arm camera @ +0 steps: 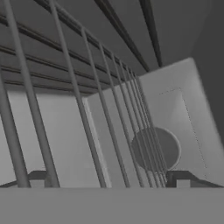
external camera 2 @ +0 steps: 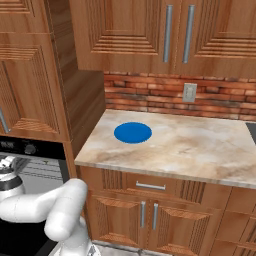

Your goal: Take the fish from the oven and place it on the plate on the counter.

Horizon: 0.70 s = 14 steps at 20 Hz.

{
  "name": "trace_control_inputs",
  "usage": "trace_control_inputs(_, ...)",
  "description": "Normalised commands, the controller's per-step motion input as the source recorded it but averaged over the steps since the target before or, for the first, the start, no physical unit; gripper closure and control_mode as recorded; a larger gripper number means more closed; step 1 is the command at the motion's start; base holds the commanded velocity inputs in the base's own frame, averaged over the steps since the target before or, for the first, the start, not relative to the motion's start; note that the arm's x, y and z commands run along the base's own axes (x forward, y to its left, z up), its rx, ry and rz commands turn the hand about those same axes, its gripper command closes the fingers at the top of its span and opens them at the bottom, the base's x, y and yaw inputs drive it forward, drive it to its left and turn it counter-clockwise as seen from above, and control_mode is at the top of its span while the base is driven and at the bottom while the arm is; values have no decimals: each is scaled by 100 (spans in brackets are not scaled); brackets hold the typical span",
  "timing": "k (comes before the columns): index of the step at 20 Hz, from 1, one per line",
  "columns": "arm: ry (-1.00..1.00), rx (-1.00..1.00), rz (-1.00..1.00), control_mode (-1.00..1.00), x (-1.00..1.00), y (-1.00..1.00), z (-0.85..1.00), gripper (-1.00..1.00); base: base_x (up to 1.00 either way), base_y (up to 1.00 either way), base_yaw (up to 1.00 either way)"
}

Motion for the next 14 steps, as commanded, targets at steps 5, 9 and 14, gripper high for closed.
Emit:
trace_control_inputs(5,-63,20,0,-100,0,13,-100,-100,0,0,0)
trace_control_inputs(9,-61,23,0,-100,0,7,-100,-100,0,0,0)
trace_control_inputs(14,-61,23,2,-100,0,9,-100,100,0,0,0)
